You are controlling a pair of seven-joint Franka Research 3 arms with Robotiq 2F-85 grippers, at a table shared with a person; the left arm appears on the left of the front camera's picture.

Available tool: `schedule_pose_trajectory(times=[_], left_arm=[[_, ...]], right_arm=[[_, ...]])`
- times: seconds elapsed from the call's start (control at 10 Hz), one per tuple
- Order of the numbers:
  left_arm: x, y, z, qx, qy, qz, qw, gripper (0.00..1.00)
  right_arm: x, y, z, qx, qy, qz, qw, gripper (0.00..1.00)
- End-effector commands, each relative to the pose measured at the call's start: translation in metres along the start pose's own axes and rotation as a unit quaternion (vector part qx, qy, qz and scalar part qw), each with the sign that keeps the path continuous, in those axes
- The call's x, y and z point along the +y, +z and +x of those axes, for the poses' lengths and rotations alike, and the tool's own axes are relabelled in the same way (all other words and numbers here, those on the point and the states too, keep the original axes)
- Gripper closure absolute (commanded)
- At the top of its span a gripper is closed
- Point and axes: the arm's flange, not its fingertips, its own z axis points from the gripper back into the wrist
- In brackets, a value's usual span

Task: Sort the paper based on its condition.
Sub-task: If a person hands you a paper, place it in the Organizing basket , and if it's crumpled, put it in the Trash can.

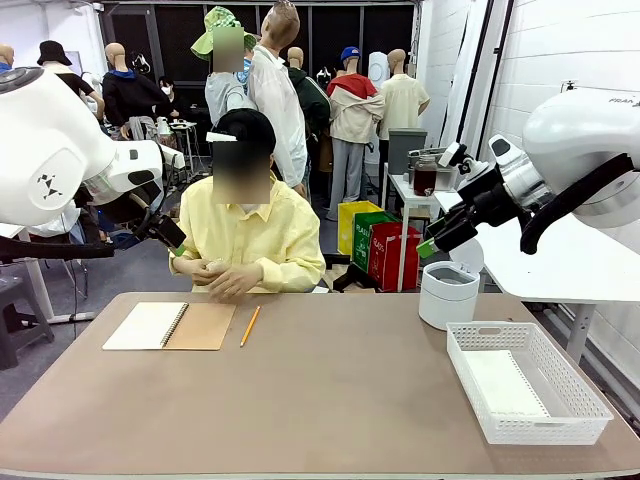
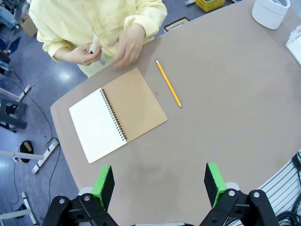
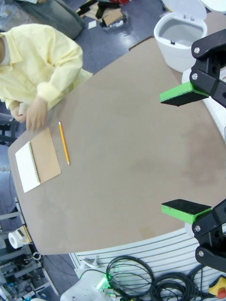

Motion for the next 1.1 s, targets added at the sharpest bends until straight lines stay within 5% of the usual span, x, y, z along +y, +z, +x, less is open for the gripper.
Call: schedule_pose_trajectory(times=[0.0,1.0], left_arm=[[0.0004,0.0007,-0.0004,0.003,0.001,-0.002,1.0,0.0],[0.0004,0.0007,-0.0004,0.003,0.001,-0.002,1.0,0.0]], right_arm=[[0.0002,-0.0007,0.0003,-0.007,0.0,0.005,1.0,0.0],[0.0002,-0.0007,0.0003,-0.007,0.0,0.005,1.0,0.0]])
